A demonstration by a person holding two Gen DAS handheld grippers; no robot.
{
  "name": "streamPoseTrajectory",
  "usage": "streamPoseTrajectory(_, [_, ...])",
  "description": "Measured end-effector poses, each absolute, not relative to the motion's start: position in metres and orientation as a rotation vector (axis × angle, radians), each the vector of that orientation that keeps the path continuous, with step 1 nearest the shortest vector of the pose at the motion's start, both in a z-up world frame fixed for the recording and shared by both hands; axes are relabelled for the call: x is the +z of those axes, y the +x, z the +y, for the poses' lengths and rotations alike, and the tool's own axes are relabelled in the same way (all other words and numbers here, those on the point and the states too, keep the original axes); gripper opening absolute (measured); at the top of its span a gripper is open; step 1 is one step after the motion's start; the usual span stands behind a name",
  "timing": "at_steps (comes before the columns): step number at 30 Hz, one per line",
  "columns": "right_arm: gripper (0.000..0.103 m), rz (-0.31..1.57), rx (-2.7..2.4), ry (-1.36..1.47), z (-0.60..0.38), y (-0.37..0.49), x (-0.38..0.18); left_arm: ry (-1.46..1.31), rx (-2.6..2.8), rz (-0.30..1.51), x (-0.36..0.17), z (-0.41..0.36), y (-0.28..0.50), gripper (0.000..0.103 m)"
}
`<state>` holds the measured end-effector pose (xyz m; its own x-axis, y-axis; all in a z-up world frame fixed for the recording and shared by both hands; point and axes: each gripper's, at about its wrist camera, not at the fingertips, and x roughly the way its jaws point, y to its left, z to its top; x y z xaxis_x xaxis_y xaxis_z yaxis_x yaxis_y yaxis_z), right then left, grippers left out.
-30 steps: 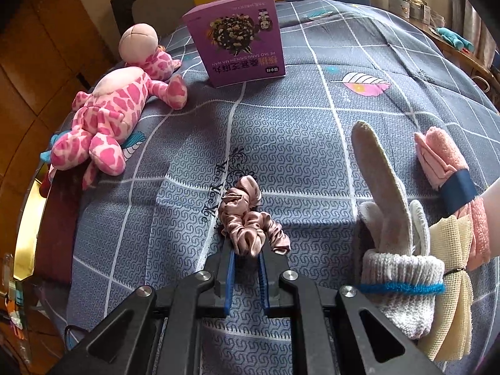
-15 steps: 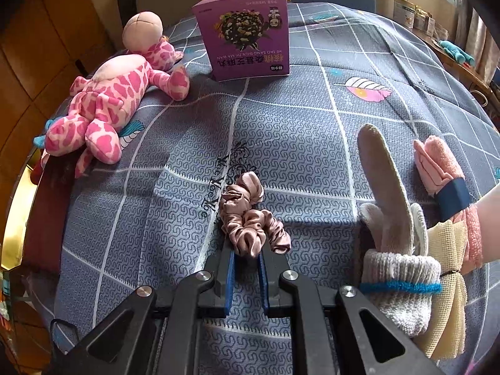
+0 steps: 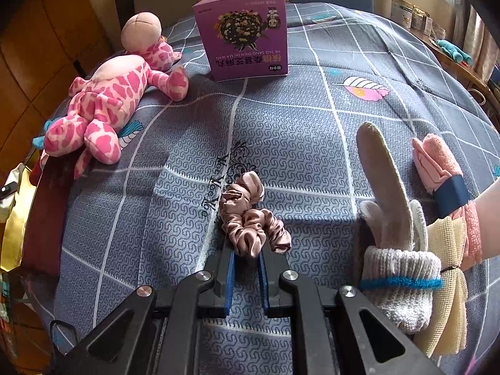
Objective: Organize soft objects
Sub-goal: 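Carry the white pack into the gold tray and open the left gripper while the right grasps the scrunchie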
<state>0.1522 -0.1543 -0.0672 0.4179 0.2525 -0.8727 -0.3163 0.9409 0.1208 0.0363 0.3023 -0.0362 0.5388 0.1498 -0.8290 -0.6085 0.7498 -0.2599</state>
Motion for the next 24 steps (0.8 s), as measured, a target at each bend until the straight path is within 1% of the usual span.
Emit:
streamPoseTrajectory(7, [0.012, 1.084, 0.353, -0.066, -0.154, 0.152, -0.067, -0.555, 0.517, 0.959, -0.059, 0.319, 0.078, 0.060])
streamPoseTrajectory(9, [0.012, 1.083, 0.350, -0.070, -0.153, 0.152, -0.067, -0.542, 0.516, 0.960, -0.063, 0.319, 0.086, 0.062])
streamPoseTrajectory(10, [0.012, 1.083, 0.348, -0.071, -0.153, 0.152, -0.068, -0.529, 0.519, 0.964, -0.064, 0.319, 0.088, 0.064])
streamPoseTrajectory(13, [0.012, 1.084, 0.342, -0.075, -0.152, 0.152, -0.068, -0.521, 0.520, 0.962, -0.063, 0.319, 0.089, 0.077])
streamPoseTrajectory(14, [0.012, 1.083, 0.340, -0.076, -0.152, 0.152, -0.068, -0.512, 0.527, 0.952, -0.061, 0.318, 0.087, 0.079])
streamPoseTrajectory(19, [0.012, 1.080, 0.328, -0.085, -0.150, 0.150, -0.069, -0.473, 0.538, 0.914, -0.045, 0.310, 0.072, 0.080])
streamPoseTrajectory(24, [0.012, 1.073, 0.315, -0.103, -0.148, 0.149, -0.068, -0.399, 0.525, 0.838, -0.021, 0.285, 0.042, 0.082])
